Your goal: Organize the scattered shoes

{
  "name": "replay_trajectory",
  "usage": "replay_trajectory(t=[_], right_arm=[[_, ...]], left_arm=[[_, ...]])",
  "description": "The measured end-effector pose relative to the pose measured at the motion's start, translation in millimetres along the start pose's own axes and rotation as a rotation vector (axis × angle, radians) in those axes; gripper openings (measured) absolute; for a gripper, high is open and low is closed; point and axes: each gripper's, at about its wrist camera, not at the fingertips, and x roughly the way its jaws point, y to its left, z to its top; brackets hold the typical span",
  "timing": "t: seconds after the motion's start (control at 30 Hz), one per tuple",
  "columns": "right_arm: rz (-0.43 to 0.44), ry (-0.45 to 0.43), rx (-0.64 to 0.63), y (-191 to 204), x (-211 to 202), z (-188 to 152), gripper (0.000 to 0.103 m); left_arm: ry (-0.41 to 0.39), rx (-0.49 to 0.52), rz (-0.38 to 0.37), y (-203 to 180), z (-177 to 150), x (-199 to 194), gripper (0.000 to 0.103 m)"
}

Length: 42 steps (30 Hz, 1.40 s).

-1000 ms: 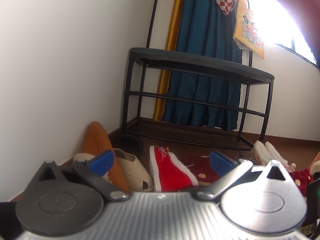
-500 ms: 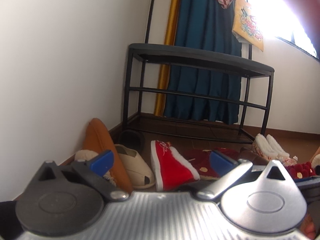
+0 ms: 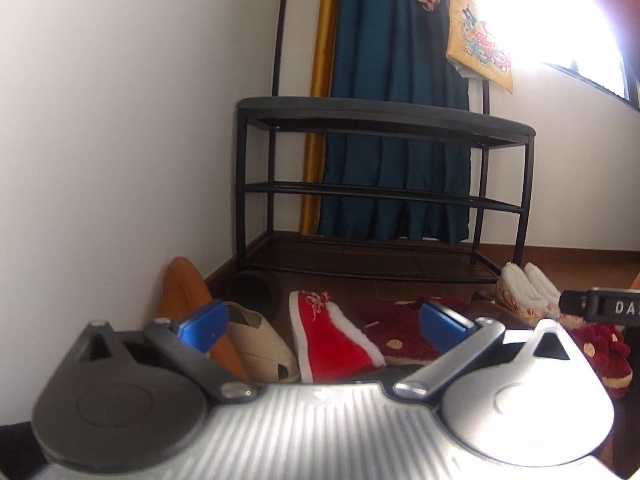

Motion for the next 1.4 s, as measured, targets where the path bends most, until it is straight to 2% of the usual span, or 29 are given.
replay_trajectory(t=[0.07,0.17,0.27,0.37,0.5,0.67,0.8,0.87,1.07,1.17,1.3,1.4], right_arm=[[0.030,-0.134,-0.039,-1,-22,9,0.103],[0.035,-0.335,-0.172,3,-52,23,0.103],[0.030,-0.413,-0.199,2,-64,34,0.103],[0.086,-0.394,-0.156,-7,-66,43,0.103],[0.104,-0.340,-0.164,-11,-59,44,0.103],[0.141,-0.241,-0.197,-11,-33,33,0.103],[0.150,-0.188,-0.152,-15,-12,25,0.103],[0.151,-0.170,-0.133,-18,-6,20,0.103],[0.125,-0.094,-0.134,-21,16,10,0.103],[0.102,-0.064,-0.156,-16,26,8,0.103],[0.041,-0.079,-0.207,-11,31,7,0.103],[-0.019,-0.063,-0.236,-7,39,7,0.103]], left_arm=[[0.003,0.005,0.010,-1,4,-3,0.103],[0.008,0.009,0.044,0,11,-6,0.103],[-0.001,0.035,0.051,0,21,-2,0.103],[-0.002,0.051,0.046,-3,32,13,0.103],[0.015,0.083,0.052,-11,37,46,0.103],[0.013,0.142,0.008,-12,22,91,0.103],[-0.004,0.182,-0.004,-16,5,124,0.103],[0.012,0.213,-0.016,-22,-5,148,0.103],[0.124,0.229,-0.082,-42,-23,216,0.103],[0.146,0.205,-0.087,-45,-27,237,0.103],[0.143,0.164,-0.095,-35,-28,236,0.103],[0.137,0.176,-0.088,-29,-31,231,0.103]])
